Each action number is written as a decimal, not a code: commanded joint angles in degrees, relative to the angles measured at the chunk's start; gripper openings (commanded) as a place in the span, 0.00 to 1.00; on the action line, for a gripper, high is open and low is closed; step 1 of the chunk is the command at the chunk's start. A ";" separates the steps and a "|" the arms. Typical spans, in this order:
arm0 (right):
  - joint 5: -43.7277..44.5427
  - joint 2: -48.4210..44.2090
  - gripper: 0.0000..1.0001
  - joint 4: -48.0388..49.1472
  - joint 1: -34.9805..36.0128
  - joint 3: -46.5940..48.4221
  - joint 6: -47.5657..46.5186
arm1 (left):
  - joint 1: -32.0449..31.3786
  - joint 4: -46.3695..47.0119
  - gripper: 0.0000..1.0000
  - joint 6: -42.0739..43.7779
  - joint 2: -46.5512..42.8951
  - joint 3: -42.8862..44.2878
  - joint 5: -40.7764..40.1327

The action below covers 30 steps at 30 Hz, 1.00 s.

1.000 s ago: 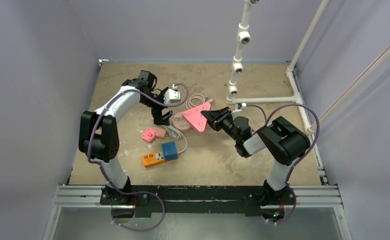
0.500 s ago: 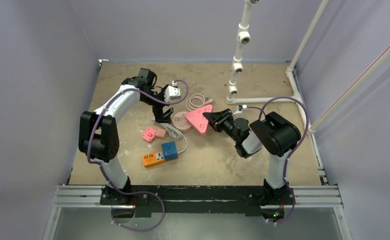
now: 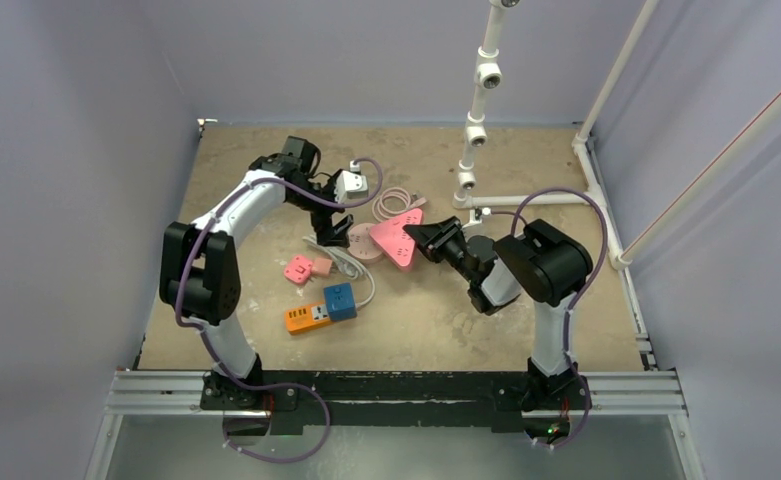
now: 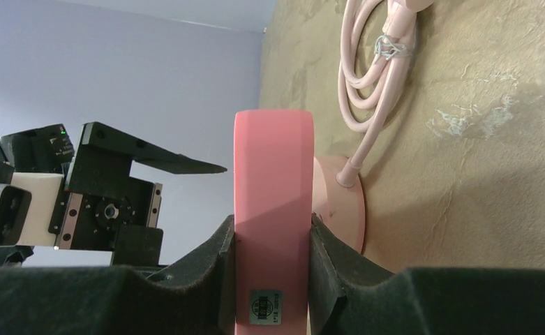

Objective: Insert the plug

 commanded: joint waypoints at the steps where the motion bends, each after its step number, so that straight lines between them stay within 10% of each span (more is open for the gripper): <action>1: -1.28 0.64 0.00 5.12 -0.35 1.16 -1.57 | -0.51 1.27 0.99 -1.18 0.52 1.91 0.54; 30: -5.16 4.60 0.00 3.82 -1.67 4.19 -4.69 | -5.91 12.61 0.99 -14.37 6.09 5.10 -2.98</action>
